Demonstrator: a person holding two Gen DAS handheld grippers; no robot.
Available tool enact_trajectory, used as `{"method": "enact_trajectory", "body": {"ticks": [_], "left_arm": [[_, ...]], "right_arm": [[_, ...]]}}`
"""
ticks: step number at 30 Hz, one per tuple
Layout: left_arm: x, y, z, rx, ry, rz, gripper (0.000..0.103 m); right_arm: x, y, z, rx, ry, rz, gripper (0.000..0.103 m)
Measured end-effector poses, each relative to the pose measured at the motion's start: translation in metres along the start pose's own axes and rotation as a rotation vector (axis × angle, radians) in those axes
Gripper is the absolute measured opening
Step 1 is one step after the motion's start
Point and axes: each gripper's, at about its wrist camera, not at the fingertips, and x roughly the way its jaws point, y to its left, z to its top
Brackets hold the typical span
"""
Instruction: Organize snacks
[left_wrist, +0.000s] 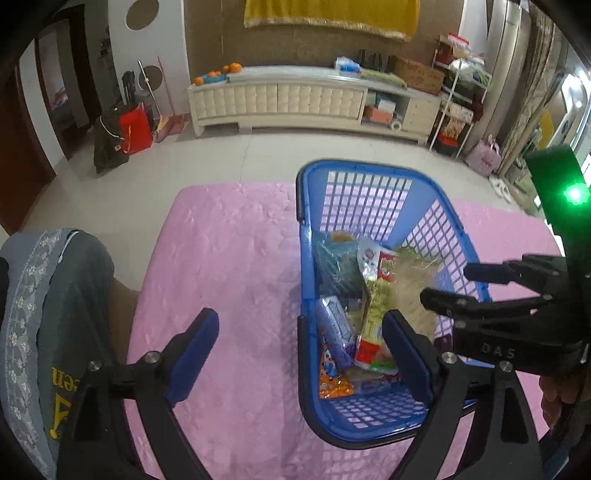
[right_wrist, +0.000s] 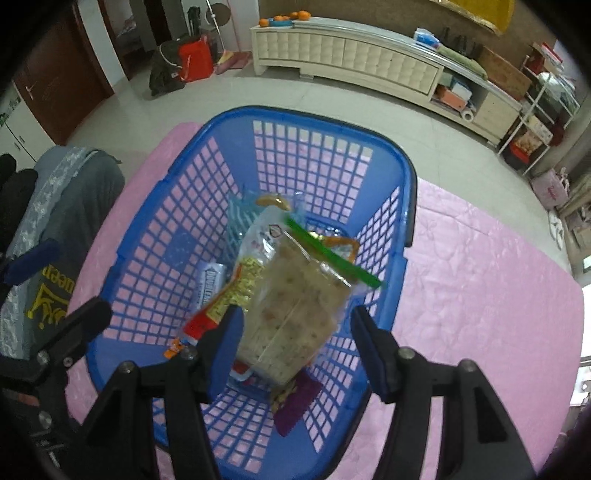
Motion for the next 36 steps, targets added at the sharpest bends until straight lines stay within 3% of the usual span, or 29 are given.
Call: {"method": "enact_trajectory", "body": {"ticks": [1, 2, 5, 9, 13, 19, 21, 24, 26, 30, 33, 36], "left_arm": [[-0.004, -0.001, -0.001, 0.0, -0.022, 0.008, 0.101], [-0.007, -0.001, -0.001, 0.002, -0.038, 0.014, 0.103], [-0.014, -0.005, -0.004, 0.009, -0.065, 0.02, 0.103], [-0.032, -0.011, -0.013, -0.01, -0.103, -0.002, 0.103], [-0.064, -0.026, -0.031, -0.014, -0.201, 0.022, 0.103], [-0.128, -0.06, -0.08, -0.048, -0.35, 0.01, 0.103], [-0.151, -0.072, -0.099, -0.059, -0.407, 0.042, 0.103], [-0.177, -0.088, -0.123, -0.056, -0.453, 0.045, 0.103], [-0.194, -0.102, -0.135, -0.037, -0.487, 0.068, 0.103], [-0.232, -0.119, -0.159, -0.037, -0.582, 0.128, 0.103], [-0.25, -0.13, -0.173, -0.033, -0.613, 0.095, 0.103], [-0.259, -0.139, -0.185, -0.026, -0.619, 0.076, 0.103]], "right_arm": [[-0.004, -0.001, -0.001, 0.007, -0.003, 0.009, 0.069], [-0.008, -0.002, -0.003, 0.012, -0.01, 0.018, 0.071], [-0.022, -0.004, -0.008, 0.025, -0.043, 0.012, 0.081], [-0.048, -0.013, -0.025, 0.063, -0.118, 0.026, 0.081], [-0.084, -0.025, -0.051, 0.073, -0.212, 0.05, 0.081], [-0.154, -0.029, -0.114, -0.004, -0.454, -0.003, 0.083], [-0.177, -0.031, -0.139, -0.011, -0.545, -0.03, 0.085], [-0.203, -0.03, -0.174, -0.034, -0.648, -0.058, 0.102], [-0.216, -0.03, -0.196, -0.04, -0.713, -0.089, 0.103], [-0.239, -0.034, -0.233, -0.024, -0.803, -0.098, 0.103], [-0.259, -0.035, -0.261, 0.019, -0.879, -0.106, 0.103], [-0.268, -0.032, -0.28, 0.035, -0.89, -0.112, 0.103]]}}
